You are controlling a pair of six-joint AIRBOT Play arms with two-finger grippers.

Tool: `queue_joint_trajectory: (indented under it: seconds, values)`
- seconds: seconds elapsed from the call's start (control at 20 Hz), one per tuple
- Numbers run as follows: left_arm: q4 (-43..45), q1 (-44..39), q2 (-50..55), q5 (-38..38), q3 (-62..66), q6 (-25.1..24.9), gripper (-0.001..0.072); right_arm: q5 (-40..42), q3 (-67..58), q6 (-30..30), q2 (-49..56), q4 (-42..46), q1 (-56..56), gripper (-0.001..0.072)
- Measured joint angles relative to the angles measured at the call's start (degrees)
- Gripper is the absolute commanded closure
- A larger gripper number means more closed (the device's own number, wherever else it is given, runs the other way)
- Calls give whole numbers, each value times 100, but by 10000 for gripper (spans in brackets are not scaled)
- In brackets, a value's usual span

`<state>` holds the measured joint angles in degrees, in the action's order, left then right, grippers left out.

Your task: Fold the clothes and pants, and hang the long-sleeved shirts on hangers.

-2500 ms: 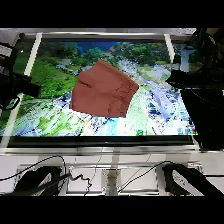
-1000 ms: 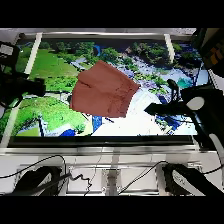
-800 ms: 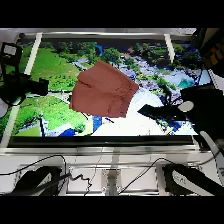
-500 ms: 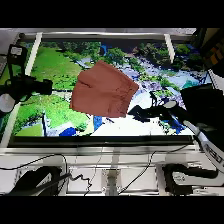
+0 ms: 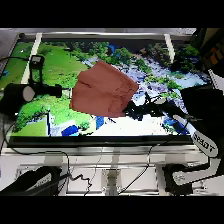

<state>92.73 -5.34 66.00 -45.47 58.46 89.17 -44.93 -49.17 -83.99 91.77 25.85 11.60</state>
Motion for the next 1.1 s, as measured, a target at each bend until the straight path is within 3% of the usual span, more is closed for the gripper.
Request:
queue_joint_trajectory:
  seconds: [0.05, 0.4, 0.8, 0.85, 0.9, 1.0, 1.1]
  values:
    - [-168, 42, 195, -17, 0, 55, 69, 105, -7, -66, 13, 4, 55, 687]
    - [-1853, 828, 1307, -468, 2, -140, 70, 334, -26, -177, 35, -52, 236, 687]
    - [-2992, 1222, 2151, -704, 9, -938, 71, 380, -28, 63, 35, -44, 254, 687]
    - [-3097, 1209, 2227, -662, 9, -992, 109, 387, -26, 79, 35, -46, 254, 687]
    - [-3182, 1193, 2284, -575, 9, -1025, 227, 389, -26, 83, 35, -46, 254, 687]
    - [-3239, 1176, 2361, -474, 4, -1097, 302, 391, -26, 98, 35, -44, 254, 687]
    - [-3283, 1163, 2404, -356, -2, -1119, 502, 393, -28, 105, 35, -46, 254, 687]
